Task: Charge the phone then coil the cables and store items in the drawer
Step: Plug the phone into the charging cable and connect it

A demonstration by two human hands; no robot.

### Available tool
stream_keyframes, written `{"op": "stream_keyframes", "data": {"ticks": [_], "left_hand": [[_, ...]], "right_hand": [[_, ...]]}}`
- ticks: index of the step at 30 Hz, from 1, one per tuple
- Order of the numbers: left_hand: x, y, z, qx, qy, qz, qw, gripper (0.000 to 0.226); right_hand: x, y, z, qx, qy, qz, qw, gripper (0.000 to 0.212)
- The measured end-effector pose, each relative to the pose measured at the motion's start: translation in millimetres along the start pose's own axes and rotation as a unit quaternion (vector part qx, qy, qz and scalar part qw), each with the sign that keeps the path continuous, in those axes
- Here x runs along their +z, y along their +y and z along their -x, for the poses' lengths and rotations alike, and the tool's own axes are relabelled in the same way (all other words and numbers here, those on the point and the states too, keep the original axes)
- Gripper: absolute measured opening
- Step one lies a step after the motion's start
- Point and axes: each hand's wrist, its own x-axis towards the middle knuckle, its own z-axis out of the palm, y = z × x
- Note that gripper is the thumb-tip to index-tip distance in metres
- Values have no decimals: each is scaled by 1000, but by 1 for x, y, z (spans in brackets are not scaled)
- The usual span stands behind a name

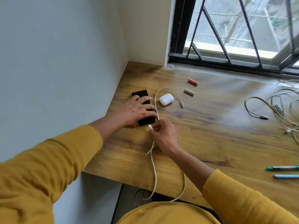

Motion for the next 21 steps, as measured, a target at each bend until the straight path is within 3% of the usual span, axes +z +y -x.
{"op": "stream_keyframes", "data": {"ticks": [3,13,17,21], "left_hand": [[-1,-9,-3,37,14,-20,999,95],[8,-15,8,65,87,-3,994,80],[19,-15,14,41,90,49,994,75],[14,-14,19,-39,133,159,977,80]], "right_hand": [[-8,3,2,14,-6,-50,999,4],[-30,5,5,16,-33,-123,992,28],[-38,-1,9,0,-46,-127,991,28],[-55,-9,15,-52,-54,-107,991,22]]}}
